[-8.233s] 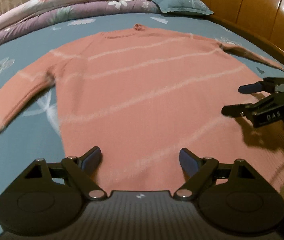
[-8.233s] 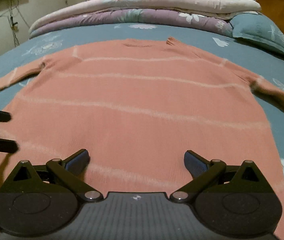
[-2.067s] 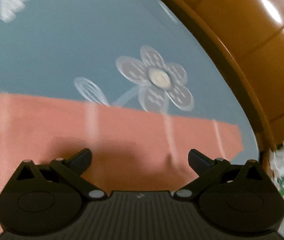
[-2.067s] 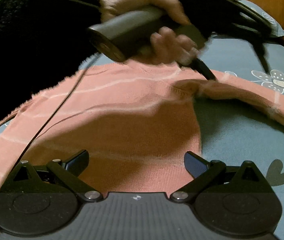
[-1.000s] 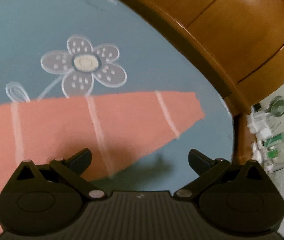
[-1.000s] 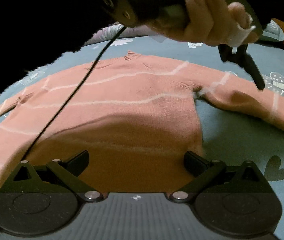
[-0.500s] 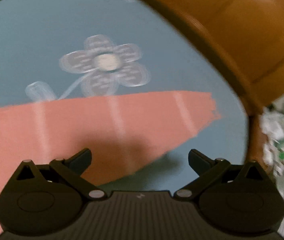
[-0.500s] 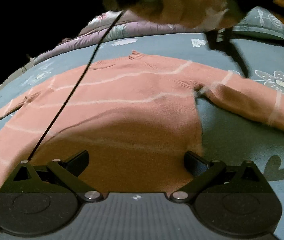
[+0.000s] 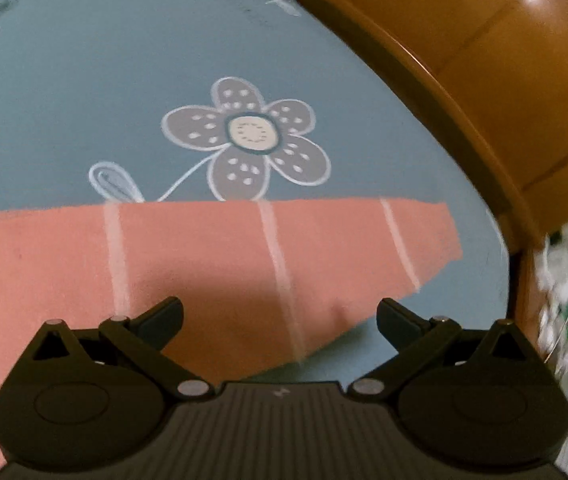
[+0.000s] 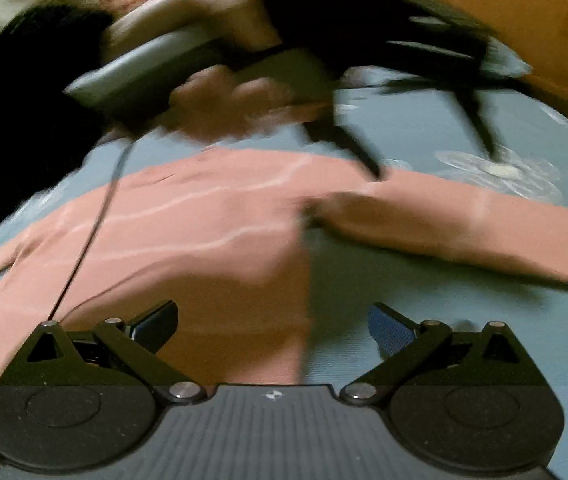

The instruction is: Fold clothes

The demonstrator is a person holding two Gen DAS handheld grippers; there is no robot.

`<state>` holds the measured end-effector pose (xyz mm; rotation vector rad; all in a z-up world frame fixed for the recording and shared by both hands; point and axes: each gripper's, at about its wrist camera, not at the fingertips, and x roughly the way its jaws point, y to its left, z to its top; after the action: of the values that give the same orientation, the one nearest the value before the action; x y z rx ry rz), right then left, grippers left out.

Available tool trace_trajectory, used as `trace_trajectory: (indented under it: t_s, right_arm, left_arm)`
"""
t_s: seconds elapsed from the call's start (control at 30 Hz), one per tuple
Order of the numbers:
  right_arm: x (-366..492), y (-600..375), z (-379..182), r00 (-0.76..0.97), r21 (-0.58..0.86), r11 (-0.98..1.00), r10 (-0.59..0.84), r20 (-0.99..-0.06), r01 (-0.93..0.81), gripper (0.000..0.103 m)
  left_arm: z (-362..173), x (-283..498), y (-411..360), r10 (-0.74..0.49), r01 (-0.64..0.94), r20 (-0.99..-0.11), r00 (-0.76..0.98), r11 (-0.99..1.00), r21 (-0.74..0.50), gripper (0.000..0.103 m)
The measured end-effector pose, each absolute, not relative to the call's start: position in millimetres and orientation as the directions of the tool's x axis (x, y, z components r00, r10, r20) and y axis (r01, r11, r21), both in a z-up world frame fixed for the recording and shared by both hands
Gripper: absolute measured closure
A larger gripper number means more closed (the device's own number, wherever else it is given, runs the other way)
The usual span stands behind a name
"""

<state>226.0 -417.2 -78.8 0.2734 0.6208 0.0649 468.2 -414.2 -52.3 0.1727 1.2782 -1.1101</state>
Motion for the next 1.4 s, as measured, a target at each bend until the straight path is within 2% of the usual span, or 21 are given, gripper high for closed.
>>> trace_trajectory:
  t_s: [0.17, 0.27, 0.4, 0.57, 0.7, 0.8, 0.9, 1.07, 1.13, 1.23, 1.4]
  right_arm:
    - [213, -462, -76, 0.871, 0.304, 0.938, 0.002, -0.491, 0.169, 0.000]
    - [204, -492, -74, 0.899, 0.339, 0.912, -0.067, -0.433, 0.232, 0.000]
    - [207, -529, -86, 0.903, 0.423, 0.861, -0.092, -0.419, 0.284, 0.000]
    - [212, -549, -83, 0.917, 0.420, 0.863, -0.114, -0.382, 0.282, 0.000]
    - [233, -555, -71, 0.906, 0.419, 0.867, -0.081, -0.415, 0.270, 0.000]
    - [251, -551, -63, 0.888, 0.385, 0.884, -0.067, -0.455, 0.264, 0.000]
    - [263, -549, -59, 0.877, 0.375, 0.895, -0.038, -0.478, 0.243, 0.000]
    - [271, -545, -69, 0.836, 0.356, 0.893, -0.041, -0.547, 0.276, 0.000]
    - [268, -539, -74, 0.829, 0.348, 0.893, -0.049, -0.557, 0.286, 0.000]
    - [257, -528, -82, 0.832, 0.360, 0.883, -0.061, -0.551, 0.303, 0.000]
    - [235, -503, -84, 0.849, 0.361, 0.867, -0.124, -0.514, 0.345, 0.000]
  left_arm:
    - [-82, 477, -428, -0.533, 0.726, -0.842, -0.086, 0.545, -0.419, 0.001]
    - [-79, 477, -422, -0.563, 0.723, -0.823, -0.072, 0.539, -0.432, 0.001]
    - [-56, 489, -408, -0.617, 0.702, -0.786, -0.038, 0.543, -0.460, 0.001]
    - [-48, 515, -372, -0.623, 0.624, -0.781, 0.041, 0.626, -0.467, 0.001]
    - [-56, 521, -344, -0.621, 0.550, -0.779, 0.082, 0.680, -0.484, 0.001]
    - [-52, 510, -328, -0.624, 0.565, -0.774, 0.107, 0.679, -0.468, 0.001]
    - [-40, 497, -312, -0.581, 0.604, -0.792, 0.188, 0.705, -0.373, 0.001]
    - [-16, 474, -275, -0.478, 0.646, -0.786, 0.392, 0.751, -0.135, 0.001]
    - [-16, 469, -252, -0.471, 0.637, -0.783, 0.407, 0.761, -0.127, 0.001]
    - [-26, 460, -224, -0.492, 0.618, -0.783, 0.381, 0.765, -0.180, 0.001]
    - [-43, 438, -194, -0.517, 0.645, -0.772, 0.371, 0.741, -0.186, 0.001]
